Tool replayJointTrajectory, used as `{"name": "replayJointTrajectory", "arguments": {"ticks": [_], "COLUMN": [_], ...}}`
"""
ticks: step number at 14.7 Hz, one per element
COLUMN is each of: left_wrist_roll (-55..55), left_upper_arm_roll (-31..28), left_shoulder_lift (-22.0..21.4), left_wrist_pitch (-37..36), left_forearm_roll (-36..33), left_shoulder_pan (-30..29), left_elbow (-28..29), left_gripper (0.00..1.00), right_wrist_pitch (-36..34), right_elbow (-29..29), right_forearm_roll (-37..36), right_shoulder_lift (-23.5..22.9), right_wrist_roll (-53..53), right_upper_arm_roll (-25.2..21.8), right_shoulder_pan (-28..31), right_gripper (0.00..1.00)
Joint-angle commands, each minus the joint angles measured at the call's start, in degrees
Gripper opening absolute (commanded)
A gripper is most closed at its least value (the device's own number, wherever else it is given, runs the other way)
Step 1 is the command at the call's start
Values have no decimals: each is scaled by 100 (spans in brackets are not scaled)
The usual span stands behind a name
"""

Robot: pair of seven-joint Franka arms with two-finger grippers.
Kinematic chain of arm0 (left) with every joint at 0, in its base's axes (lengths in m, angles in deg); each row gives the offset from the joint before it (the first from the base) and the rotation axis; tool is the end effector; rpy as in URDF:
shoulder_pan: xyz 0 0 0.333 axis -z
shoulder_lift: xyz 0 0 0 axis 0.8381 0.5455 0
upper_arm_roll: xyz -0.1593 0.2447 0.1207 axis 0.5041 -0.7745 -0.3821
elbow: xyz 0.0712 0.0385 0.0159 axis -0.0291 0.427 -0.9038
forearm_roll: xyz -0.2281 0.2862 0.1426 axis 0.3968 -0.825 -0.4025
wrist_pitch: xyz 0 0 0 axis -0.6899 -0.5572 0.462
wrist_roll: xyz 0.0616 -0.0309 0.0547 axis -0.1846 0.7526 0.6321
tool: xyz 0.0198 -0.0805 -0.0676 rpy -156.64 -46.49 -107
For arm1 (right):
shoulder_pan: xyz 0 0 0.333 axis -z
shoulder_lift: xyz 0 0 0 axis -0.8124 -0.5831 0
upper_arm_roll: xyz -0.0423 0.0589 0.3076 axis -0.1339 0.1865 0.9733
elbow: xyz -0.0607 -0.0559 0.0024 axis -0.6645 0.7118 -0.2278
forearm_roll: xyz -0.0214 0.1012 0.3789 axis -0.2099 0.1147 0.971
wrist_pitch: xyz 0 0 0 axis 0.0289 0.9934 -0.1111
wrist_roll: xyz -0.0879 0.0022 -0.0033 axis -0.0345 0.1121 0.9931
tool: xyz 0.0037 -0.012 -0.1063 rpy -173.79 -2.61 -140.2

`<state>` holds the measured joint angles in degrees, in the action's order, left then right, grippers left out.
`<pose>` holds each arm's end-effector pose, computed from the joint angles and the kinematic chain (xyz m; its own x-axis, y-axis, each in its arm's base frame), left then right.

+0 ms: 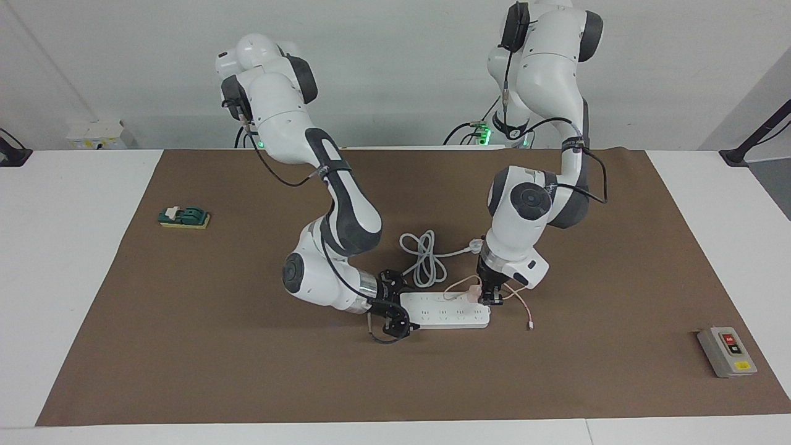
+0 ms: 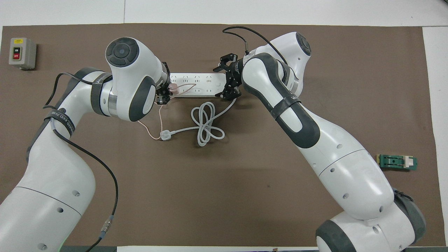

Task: Unplug charger and place it aside
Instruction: 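Grasp the pink charger with the left gripper while the right gripper holds the strip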

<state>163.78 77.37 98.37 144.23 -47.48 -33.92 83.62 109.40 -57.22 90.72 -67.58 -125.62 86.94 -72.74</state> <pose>0.6455 -0.2696 0.3328 0.0762 0.9953 -0.0603 0.9955 -0.0725 0.0618 0.7171 0.3156 0.2590 0.0230 -0.7249 -0.6884 -0.9958 -0.0779 0.0487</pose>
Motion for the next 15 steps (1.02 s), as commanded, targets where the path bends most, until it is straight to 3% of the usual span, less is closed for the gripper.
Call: {"name": "replayJointTrajectory", "arguments": {"ticks": [1,10,12,14,15], "left_wrist_roll": [103,94,94,94,85], "left_upper_arm_roll": [-81,-81,-90,-81,-81], "left_shoulder_lift": [-166,-166,-166,-166,-166], "left_wrist_pitch": [176,202,211,211,211], "left_forearm_roll": [-96,-96,-96,-96,-96], "left_shoulder_pan": [88,80,71,62,53], "left_elbow": [221,230,230,230,230], "left_gripper": [0,0,0,0,0], "right_wrist_pitch": [-291,235,437,456,456], "right_elbow": [187,108,64,46,37], "right_forearm_roll": [80,-139,-122,-95,-113], "right_shoulder_lift": [-133,-212,-212,-212,-212], "right_wrist_roll": [134,538,538,538,547], "right_upper_arm_roll": [152,135,144,144,144], "right_shoulder_pan": [31,-83,-83,-75,-83], "right_gripper": [100,98,81,30,24]}}
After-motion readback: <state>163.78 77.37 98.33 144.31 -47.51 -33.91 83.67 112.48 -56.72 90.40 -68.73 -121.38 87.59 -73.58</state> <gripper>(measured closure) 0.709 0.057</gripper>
